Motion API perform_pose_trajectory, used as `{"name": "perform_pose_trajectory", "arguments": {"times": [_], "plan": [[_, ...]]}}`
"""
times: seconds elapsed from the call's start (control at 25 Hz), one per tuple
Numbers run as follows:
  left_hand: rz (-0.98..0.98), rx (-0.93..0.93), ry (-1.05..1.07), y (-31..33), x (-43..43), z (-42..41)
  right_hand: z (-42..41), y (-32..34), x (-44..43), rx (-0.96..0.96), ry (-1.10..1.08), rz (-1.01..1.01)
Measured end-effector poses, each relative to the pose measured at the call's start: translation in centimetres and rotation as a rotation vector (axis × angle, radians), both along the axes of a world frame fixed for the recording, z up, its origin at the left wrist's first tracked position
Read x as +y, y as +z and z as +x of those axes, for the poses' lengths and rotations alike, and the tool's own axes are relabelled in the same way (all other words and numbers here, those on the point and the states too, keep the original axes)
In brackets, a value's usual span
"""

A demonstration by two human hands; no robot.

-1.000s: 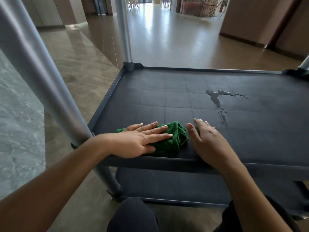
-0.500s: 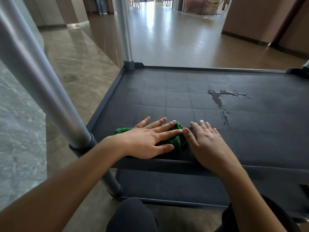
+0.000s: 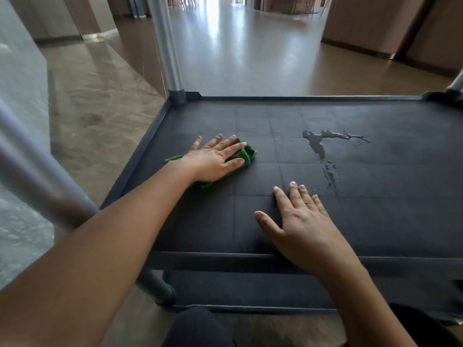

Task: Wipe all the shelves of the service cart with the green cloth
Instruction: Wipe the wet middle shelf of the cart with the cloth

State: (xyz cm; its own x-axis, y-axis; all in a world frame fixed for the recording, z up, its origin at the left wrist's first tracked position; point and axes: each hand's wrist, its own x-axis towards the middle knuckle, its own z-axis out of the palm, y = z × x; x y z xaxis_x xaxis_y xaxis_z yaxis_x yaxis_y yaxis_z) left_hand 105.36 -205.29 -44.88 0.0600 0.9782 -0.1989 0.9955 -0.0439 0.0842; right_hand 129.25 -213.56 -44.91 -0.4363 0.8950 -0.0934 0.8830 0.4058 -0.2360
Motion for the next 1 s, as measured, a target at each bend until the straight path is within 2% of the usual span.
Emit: {"name": "perform_pose_trajectory", "arguments": {"times": [0.24,0.36,0.52,0.84,1.0], "plan": [[0.054,0.011,0.171,0.3,4.0,-0.6,-0.6,-0.6,0.5,0.025,-0.018,0.014],[0.051,0.002,0.172,0.5,3.6,-0.4,-1.1,-0.8,1.0,0.017,-0.024,0.017],[-0.005,-0.014,0.096,0.9,0.4,0.4,-0.9,-0.8,1.0,0.029,-0.031,0.024],[-0.121,-0.085,-0.253,1.2,-11.8,1.9,-0.7,-0.5,1.0,0.035,-0.032,0.030],[-0.091,-0.083,-0.206,1.0,-12.1,2.2,-0.7,-0.7,0.8,-0.009,-0.024,0.015]]}}
